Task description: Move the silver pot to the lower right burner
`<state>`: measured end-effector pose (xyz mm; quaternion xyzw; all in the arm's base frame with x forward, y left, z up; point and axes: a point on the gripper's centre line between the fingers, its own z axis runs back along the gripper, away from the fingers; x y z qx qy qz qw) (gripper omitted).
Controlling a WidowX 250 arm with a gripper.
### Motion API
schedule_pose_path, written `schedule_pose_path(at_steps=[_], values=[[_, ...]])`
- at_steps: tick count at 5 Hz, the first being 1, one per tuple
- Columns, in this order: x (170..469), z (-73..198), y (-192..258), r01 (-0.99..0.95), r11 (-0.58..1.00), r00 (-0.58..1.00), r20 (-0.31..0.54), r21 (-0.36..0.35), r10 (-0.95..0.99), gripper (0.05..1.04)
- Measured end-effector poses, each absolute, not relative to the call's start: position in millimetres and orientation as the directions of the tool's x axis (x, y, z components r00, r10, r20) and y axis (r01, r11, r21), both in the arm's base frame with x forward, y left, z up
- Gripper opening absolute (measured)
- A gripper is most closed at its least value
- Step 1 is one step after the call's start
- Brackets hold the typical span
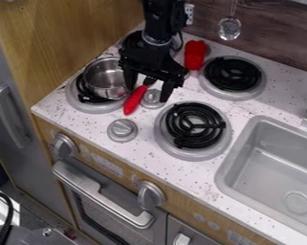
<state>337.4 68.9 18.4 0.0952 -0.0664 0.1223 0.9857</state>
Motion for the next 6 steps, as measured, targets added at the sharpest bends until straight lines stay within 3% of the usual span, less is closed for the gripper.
schedule_pose_path(at_steps=[1, 2, 3, 4, 5, 6], values=[[331.5, 5.2, 67.4, -0.247, 0.953, 0.967, 0.112, 0.175, 0.230, 0.989], [342.1, -1.4, 69.1, -0.258, 0.958, 0.964, 0.096, 0.124, 0.247, 0.989], [361.4, -2.2, 86.9, -0.302, 0.945, 0.951, 0.101, 0.125, 0.291, 0.989], [386.6, 5.1, 95.6, -0.330, 0.936, 0.937, 0.160, 0.121, 0.310, 0.989], [402.5, 5.7, 120.8, -0.396, 0.907, 0.911, 0.187, 0.141, 0.369, 0.989], [404.7, -10.3, 136.1, -0.416, 0.890, 0.909, 0.129, 0.189, 0.397, 0.989]])
